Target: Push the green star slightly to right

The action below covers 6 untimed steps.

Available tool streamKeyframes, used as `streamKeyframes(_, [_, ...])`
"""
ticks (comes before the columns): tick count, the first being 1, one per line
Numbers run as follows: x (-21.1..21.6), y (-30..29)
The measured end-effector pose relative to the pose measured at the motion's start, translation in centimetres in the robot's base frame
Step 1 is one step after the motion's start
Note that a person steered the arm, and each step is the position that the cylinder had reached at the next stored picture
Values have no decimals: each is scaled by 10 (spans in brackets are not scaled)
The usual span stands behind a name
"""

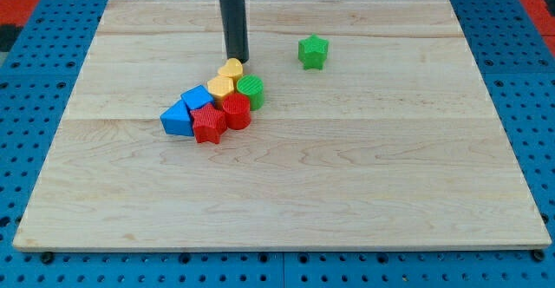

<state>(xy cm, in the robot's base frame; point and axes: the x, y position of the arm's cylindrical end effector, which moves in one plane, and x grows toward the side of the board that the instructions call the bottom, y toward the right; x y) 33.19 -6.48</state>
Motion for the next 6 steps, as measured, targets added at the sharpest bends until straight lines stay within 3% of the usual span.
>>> streamKeyframes(2, [5,85])
streamKeyframes(4, [59,172])
streamKeyframes(5, [101,165])
streamKeyframes(6, [110,121])
